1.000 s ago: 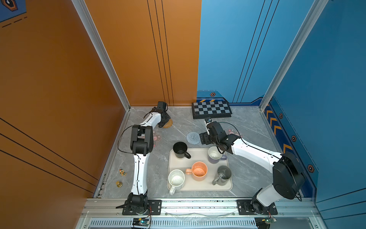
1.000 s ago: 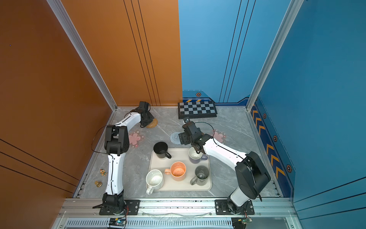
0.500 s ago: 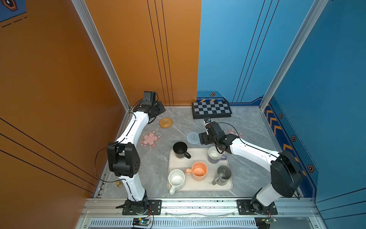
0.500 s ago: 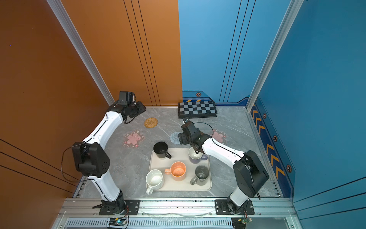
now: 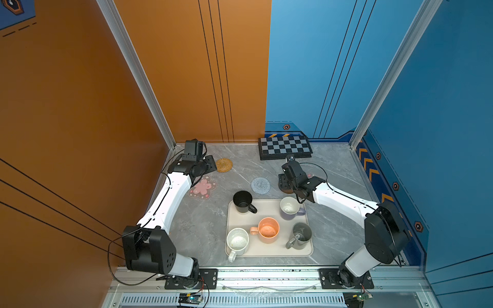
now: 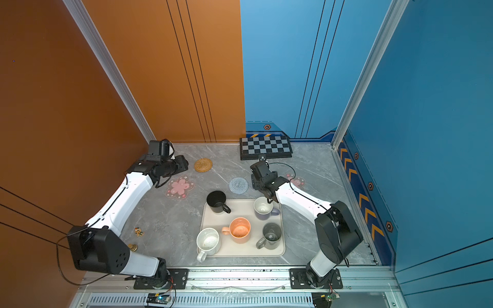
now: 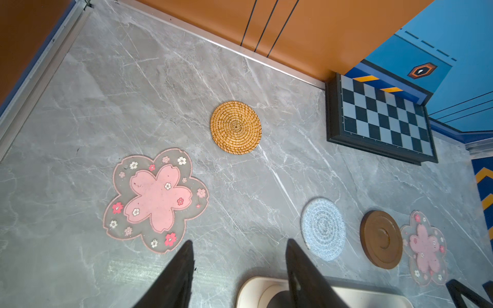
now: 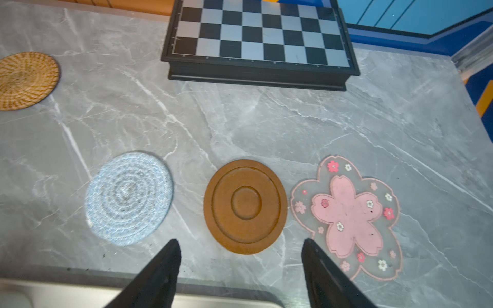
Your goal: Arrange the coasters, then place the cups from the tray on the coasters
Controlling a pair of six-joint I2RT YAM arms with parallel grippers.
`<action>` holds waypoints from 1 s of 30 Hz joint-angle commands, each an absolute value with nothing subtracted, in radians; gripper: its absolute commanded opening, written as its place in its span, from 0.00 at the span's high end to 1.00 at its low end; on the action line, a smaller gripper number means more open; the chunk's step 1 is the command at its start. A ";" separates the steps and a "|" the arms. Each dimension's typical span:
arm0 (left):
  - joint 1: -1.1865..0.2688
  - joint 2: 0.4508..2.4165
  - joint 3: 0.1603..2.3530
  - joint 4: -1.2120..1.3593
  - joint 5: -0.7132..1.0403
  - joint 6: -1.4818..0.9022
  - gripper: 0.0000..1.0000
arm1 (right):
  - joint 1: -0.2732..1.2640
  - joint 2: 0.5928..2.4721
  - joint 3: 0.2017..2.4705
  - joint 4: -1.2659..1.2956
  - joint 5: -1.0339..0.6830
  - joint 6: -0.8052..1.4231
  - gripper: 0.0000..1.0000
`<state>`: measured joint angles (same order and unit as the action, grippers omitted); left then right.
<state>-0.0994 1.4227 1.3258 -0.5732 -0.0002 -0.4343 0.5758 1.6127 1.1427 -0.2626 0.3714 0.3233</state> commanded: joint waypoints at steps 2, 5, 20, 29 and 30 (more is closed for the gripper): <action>-0.120 1.417 1.314 -0.591 -0.012 -0.453 0.44 | 0.523 1.617 1.132 -0.306 0.339 0.378 0.38; -0.160 1.434 1.327 -0.591 -0.010 -0.464 0.45 | 0.480 1.641 1.135 -0.314 0.268 0.401 0.47; -0.438 1.814 1.600 -0.598 0.082 -0.494 0.51 | 0.434 1.832 1.243 -0.404 0.116 0.422 0.76; -0.503 1.990 1.757 -0.651 0.115 -0.537 0.57 | 0.426 1.856 1.253 -0.401 0.102 0.392 0.76; -0.506 1.997 1.761 -0.651 0.122 -0.538 0.57 | 0.426 1.862 1.255 -0.395 0.096 0.388 0.76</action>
